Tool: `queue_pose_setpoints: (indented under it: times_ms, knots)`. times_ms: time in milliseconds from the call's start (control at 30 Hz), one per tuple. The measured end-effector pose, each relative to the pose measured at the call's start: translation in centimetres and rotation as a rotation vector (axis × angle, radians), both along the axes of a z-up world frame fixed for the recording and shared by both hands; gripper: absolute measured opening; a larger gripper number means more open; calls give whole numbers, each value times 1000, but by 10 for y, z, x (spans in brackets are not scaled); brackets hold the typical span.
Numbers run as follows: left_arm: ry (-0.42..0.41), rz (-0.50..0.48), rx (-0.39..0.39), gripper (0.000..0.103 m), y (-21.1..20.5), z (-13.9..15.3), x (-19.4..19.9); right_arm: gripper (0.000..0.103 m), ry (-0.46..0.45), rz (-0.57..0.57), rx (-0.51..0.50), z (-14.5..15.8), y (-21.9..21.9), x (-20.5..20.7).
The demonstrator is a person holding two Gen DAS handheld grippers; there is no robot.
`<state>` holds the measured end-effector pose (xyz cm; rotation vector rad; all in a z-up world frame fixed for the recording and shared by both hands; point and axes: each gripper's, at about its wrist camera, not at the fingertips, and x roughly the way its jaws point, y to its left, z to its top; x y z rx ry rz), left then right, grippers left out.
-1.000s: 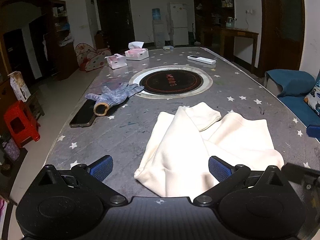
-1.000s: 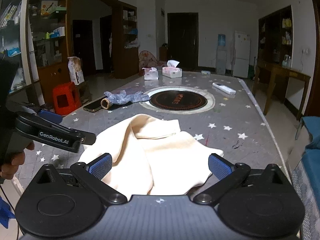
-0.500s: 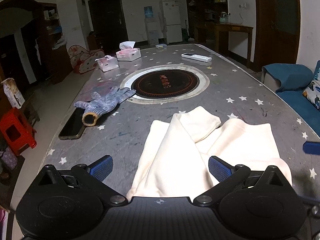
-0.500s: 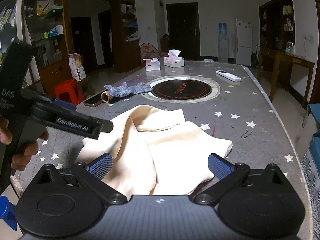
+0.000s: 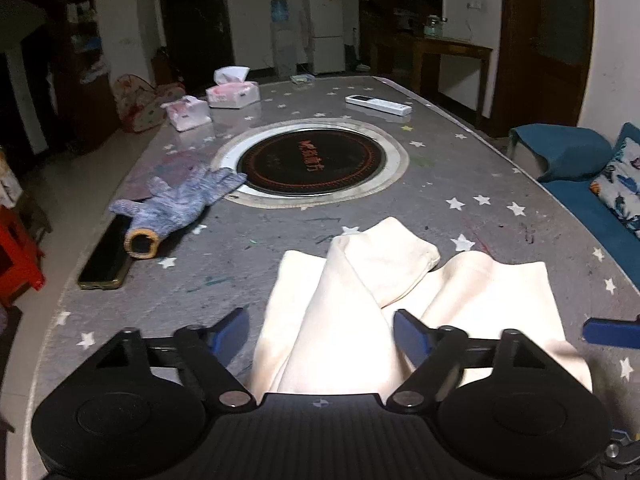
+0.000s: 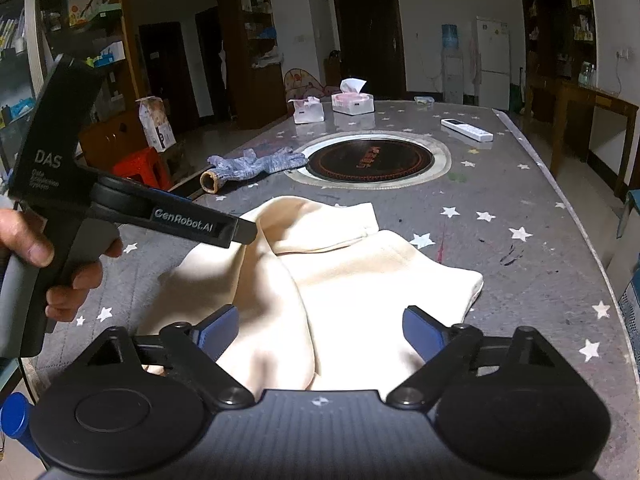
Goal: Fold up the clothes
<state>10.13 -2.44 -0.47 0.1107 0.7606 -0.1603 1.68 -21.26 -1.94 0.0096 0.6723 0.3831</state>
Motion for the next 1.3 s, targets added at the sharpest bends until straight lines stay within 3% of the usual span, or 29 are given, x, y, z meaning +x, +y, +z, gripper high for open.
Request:
queue_pose_setpoints:
  times_ms: [100, 200, 633, 800, 900, 1300]
  knots:
    - [17, -25, -17, 60, 1, -3, 9, 83, 15, 4, 10, -2, 0, 7]
    - [32, -54, -34, 54, 2, -5, 16, 77, 28, 14, 9, -4, 3, 14]
    - [98, -51, -63, 53, 6, -21, 52, 55, 89, 70, -3, -15, 22, 47]
    - [122, -70, -85, 24, 7, -28, 58, 51, 116, 79, -30, -19, 29, 55]
    - [117, -80, -93, 17, 7, -28, 57, 49, 124, 83, -46, -21, 32, 57]
    - [67, -73, -91, 11, 13, -15, 46, 25, 145, 107, -86, -26, 45, 56]
